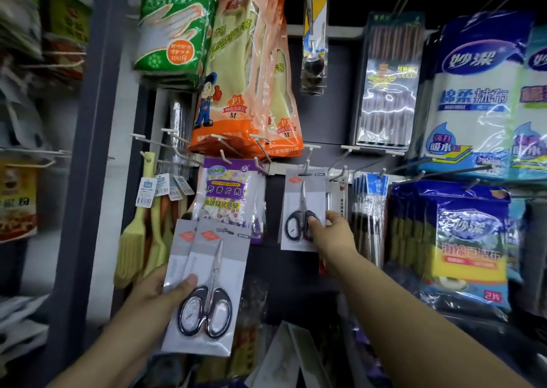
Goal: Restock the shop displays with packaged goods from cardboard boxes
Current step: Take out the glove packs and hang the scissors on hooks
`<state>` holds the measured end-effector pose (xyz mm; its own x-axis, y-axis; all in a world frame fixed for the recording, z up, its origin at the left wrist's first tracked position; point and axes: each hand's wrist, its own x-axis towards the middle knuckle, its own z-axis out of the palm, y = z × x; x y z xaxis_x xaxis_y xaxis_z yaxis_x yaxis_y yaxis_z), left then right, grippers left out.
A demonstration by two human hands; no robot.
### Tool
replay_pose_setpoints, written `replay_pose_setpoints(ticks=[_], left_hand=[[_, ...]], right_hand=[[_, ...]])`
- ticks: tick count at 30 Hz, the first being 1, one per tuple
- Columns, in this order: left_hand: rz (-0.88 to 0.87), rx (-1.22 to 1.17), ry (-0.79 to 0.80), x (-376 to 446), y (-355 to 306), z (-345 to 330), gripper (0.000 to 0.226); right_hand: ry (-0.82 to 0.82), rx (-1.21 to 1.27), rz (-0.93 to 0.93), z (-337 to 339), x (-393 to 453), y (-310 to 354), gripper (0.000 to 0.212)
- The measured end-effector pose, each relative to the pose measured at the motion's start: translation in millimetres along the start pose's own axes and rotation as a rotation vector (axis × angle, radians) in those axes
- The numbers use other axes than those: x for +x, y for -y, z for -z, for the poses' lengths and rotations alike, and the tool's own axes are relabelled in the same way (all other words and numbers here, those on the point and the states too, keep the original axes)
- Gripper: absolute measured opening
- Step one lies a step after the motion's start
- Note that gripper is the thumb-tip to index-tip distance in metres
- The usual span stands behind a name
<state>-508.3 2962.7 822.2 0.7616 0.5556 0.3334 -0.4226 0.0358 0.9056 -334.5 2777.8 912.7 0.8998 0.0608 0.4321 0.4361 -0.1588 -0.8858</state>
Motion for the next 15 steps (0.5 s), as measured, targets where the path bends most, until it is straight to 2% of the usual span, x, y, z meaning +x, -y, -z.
replay_pose_setpoints(ticks=[3, 8, 10, 12, 15], left_hand=[[0.017, -0.012, 0.006, 0.0, 2.2, -0.7, 0.02], [0.043, 0.002, -0.001, -3.5, 3.6, -8.7, 0.016], [0.067, -0.005, 0.004, -6.5, 3.3, -13.5, 0.016], [0.089, -0.01, -0.003, -10.3, 3.9, -18.2, 0.015], [0.091, -0.015, -0.004, -14.9, 3.6, -27.1, 0.014]], right_hand=[[-0.013, -0.061, -0.043, -7.2, 10.6, -7.6, 0.033], [-0.027, -0.116, -0.14, -9.4, 1.5, -20.6, 0.049], [0.031, -0.116, -0.188, -8.8, -13.1, -32.6, 0.045], [0.135, -0.138, -0.221, -7.7, -37.7, -42.0, 0.05], [0.209, -0.181, -0.14, -2.3, -81.9, -44.7, 0.048]])
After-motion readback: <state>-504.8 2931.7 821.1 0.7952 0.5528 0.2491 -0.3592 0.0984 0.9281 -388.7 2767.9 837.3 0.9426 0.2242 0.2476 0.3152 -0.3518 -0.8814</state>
